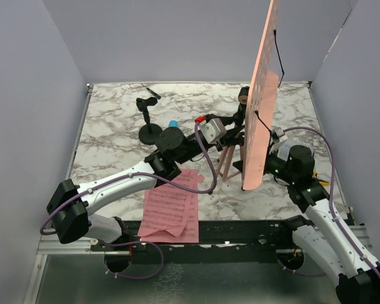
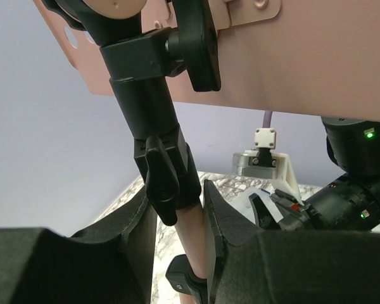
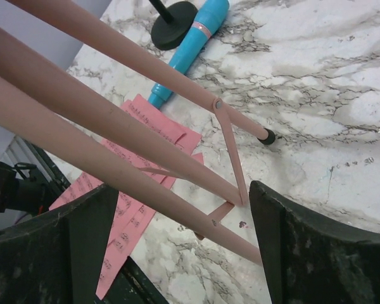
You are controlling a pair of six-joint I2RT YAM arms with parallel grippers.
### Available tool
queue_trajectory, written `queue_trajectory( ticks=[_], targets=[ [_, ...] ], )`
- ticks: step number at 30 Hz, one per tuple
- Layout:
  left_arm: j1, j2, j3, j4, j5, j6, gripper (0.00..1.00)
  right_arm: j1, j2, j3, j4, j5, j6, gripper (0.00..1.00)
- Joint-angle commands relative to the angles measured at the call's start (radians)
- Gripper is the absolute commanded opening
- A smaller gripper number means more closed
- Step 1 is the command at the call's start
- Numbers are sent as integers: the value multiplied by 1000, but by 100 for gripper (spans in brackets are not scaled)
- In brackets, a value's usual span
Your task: Set up the instrument practice props
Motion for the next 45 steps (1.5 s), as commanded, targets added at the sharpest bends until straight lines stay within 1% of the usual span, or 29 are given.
queue_trajectory(
  ticks=[1,8,15,20,22,23,27,29,33,39,44,45],
  targets=[
    [-3,51,-68,-299,86,59,0,-6,-43,-11,0,15,5,90],
    [-1,62,-36,-344,148,120,0,-8,-82,-19,3,4,8,90],
    [8,66,-16,-377,214,145,0,-7,-134,-29,52,-6,27,92],
    [13,63,-7,-391,267,167,0,-8,-123,-27,93,-82,-7,92],
    [14,65,0,-393,282,169,0,-7,-109,-22,135,-135,-34,90],
    [14,66,3,-394,284,168,0,-8,-104,-17,140,-159,-48,87],
    [16,69,7,-393,273,166,0,-8,-88,-14,174,-218,-61,69],
    [15,71,9,-393,271,162,0,-8,-75,-19,193,-230,-60,53],
    [16,75,12,-393,261,158,0,-8,-48,-31,238,-252,-49,27],
    [16,72,14,-394,249,153,0,-7,-36,-27,256,-251,-50,1],
    [16,67,11,-381,228,121,0,-7,-31,-7,216,-236,-71,0],
    [16,66,10,-377,229,116,3,-7,-29,1,203,-236,-80,1]
  ],
)
